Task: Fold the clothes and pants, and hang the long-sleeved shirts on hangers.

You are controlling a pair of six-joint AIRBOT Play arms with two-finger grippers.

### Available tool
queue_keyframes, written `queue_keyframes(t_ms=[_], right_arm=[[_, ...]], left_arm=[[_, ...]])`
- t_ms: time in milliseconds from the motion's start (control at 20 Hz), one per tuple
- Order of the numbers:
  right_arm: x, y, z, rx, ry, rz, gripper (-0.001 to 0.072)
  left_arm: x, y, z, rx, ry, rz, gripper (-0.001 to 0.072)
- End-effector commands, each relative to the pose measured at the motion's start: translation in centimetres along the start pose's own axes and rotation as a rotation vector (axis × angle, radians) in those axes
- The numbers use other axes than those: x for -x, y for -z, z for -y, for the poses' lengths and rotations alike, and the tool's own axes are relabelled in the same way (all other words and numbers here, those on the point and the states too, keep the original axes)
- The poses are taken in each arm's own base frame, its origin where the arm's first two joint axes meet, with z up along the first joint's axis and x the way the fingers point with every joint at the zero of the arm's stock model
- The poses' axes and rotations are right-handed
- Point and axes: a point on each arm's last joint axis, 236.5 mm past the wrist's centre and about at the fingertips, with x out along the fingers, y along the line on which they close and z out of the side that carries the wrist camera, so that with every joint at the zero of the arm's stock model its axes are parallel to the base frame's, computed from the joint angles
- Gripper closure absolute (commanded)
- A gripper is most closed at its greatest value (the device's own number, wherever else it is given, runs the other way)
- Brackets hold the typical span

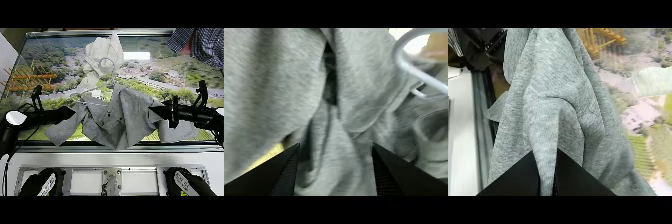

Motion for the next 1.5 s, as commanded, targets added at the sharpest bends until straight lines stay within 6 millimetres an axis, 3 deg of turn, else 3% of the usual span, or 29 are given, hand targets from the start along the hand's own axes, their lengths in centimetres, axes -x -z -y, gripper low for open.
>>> queue_keyframes(t_ms=[0,150,300,500,750,1100,1150,1300,1450], right_arm=[[0.1,-0.5,0.2,-0.007,0.028,0.003,0.0694],[0.1,-0.4,0.2,-0.008,0.029,0.002,0.0694],[0.1,-0.4,0.2,-0.008,0.029,0.003,0.0694],[0.1,-0.4,0.8,-0.008,0.051,0.001,0.0694],[0.1,-0.4,0.7,-0.007,0.051,0.001,0.0693],[0.1,-0.4,0.7,-0.008,0.050,0.001,0.0693],[0.1,-0.4,0.7,-0.008,0.050,0.001,0.0694],[0.1,-0.4,0.7,-0.057,0.050,0.002,0.0693],[0.1,-0.7,0.4,-0.042,0.054,0.003,0.0694]], left_arm=[[-1.8,0.2,1.8,0.296,0.167,0.058,0.0252],[-3.3,1.4,3.5,0.311,0.210,0.059,0.0251],[-4.0,1.0,6.1,0.309,0.257,0.112,0.0251],[-6.2,3.0,8.2,0.333,0.280,0.023,0.0251],[-8.8,4.0,9.5,0.314,0.259,-0.058,0.0251],[-10.2,7.5,10.8,0.272,0.252,-0.167,0.0253],[-10.3,7.6,10.9,0.266,0.252,-0.165,0.0274],[-10.4,7.4,10.9,0.263,0.248,-0.147,0.0670],[-9.8,6.4,9.8,0.264,0.238,-0.144,0.0685]])
